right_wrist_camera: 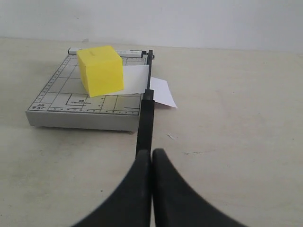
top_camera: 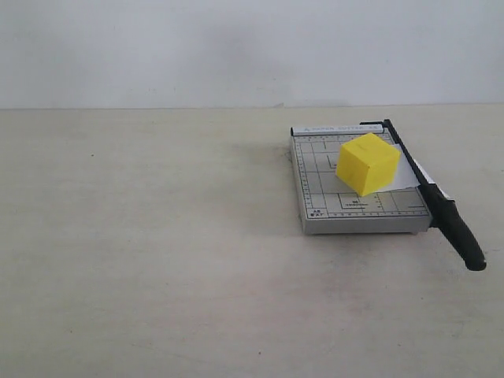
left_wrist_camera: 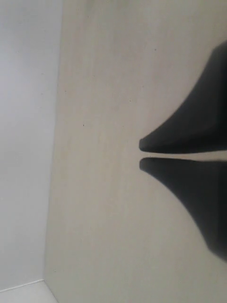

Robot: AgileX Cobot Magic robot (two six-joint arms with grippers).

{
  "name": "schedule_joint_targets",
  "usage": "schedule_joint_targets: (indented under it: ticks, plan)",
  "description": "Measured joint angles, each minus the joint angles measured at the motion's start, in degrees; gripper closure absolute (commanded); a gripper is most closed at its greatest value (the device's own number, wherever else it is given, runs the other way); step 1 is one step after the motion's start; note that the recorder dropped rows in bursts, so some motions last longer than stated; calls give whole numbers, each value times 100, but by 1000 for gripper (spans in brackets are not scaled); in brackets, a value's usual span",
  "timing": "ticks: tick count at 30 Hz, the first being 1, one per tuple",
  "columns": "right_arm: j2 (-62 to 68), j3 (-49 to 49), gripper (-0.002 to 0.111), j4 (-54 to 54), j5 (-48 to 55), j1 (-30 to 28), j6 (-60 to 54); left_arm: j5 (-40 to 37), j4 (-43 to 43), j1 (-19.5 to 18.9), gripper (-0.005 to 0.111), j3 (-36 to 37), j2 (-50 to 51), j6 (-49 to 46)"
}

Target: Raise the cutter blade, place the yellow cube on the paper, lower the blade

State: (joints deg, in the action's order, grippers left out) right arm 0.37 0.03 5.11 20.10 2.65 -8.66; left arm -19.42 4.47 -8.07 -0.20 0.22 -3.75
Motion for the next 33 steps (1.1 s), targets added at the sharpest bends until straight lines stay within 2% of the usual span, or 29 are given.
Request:
schedule_joint_targets:
  ticks: [33]
  plan:
    - [-10, 0, 109, 74, 10, -9, 0, -111, -271, 0, 102, 0, 0, -74]
